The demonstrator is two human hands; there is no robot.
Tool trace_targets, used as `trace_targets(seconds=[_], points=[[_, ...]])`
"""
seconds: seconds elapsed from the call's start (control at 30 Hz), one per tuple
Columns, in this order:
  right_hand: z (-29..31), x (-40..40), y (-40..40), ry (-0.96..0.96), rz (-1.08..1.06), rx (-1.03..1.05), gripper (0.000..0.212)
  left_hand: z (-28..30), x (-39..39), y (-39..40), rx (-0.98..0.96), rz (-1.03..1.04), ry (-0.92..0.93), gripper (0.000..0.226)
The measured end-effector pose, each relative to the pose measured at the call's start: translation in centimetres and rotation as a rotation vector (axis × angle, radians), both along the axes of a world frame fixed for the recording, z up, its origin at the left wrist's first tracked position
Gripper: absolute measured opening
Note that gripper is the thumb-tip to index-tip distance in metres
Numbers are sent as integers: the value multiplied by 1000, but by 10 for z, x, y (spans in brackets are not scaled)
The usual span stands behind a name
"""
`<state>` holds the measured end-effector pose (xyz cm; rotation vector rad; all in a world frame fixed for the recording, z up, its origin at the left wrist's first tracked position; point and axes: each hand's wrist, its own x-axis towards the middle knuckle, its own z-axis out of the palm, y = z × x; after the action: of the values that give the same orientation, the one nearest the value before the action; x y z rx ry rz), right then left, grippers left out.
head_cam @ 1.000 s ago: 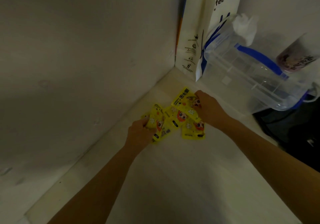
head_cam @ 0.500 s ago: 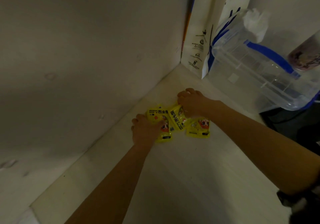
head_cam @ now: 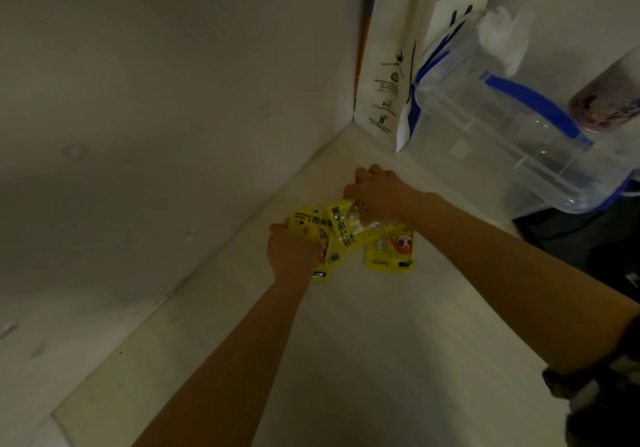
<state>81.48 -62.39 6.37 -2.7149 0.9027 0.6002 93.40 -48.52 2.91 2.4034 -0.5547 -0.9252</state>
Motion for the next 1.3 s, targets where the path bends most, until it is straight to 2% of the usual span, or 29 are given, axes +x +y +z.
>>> trace_targets(seconds=[0.13,0.27,0.37,0.5,0.63,0.67,0.73,0.8,0.9,1.0,1.1,1.3], points=[[6,-10,0,-117,-59,22,43,3,0,0,20,-8,-9,75],[13,-28,5,-260,-292,195,36,4,-3,2,-45,-47,-30,72],[16,-40,11,-492,-571,290,35,8,-7,6,-121,-2,10,64],[7,-67,29,-775,-1068,437,26,12,-8,11,-137,43,28,63],[-13,-89,58,-803,-1380,498,4,10,-3,13,-151,36,-8,55],[-16,-90,63,-796,-1431,510,10,10,-2,14,-157,23,-33,48],[-24,-88,69,-776,-1471,507,18,11,0,13,-165,3,-57,35],[-28,-78,72,-734,-1445,462,8,11,0,12,-170,-19,-52,29],[-37,-60,70,-610,-1397,364,36,8,-2,11,-163,-86,-66,27],[-36,-43,70,-558,-1342,298,32,6,-3,8,-163,-122,-48,27],[-33,-37,71,-582,-1314,303,24,7,-4,9,-170,-76,-5,26],[-21,-53,91,-702,-1336,454,31,12,-4,26,-180,-20,61,27]])
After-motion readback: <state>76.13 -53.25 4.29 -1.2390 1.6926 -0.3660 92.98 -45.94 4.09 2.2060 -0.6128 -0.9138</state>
